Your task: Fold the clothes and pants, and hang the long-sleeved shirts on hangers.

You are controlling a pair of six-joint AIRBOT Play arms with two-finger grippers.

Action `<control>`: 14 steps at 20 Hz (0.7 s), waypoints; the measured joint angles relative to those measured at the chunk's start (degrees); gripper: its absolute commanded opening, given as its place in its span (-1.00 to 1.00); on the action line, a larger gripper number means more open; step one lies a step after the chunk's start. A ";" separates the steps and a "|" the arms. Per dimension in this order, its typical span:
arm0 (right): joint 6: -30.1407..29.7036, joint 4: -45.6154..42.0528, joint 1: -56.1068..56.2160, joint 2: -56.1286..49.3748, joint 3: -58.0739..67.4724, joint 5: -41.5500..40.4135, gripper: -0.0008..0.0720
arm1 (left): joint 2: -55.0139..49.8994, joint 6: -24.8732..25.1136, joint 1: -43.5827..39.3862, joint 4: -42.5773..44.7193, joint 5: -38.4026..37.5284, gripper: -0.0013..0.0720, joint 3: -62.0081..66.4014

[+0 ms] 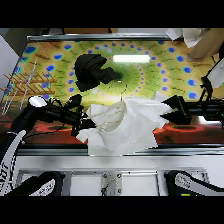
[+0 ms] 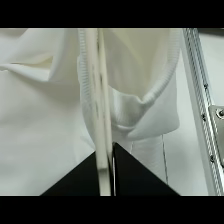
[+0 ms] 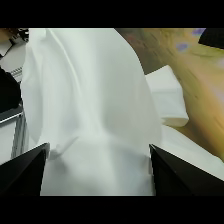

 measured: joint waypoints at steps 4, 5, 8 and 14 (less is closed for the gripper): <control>-0.26 1.09 4.98 -1.57 0.02 -1.66 0.97 | 0.00 0.04 0.07 0.24 -0.09 -0.92 -0.02; -0.39 1.20 6.03 -1.84 0.02 -2.08 0.97 | 0.00 0.09 0.11 0.72 -0.15 -0.92 -0.02; -0.39 1.51 8.72 -2.38 0.04 -2.62 0.97 | 0.00 0.20 0.11 0.96 -0.17 -0.92 -0.02; -0.15 1.79 10.56 -2.71 0.04 -2.91 0.97 | 0.00 0.20 0.11 2.23 -0.20 -0.92 -0.02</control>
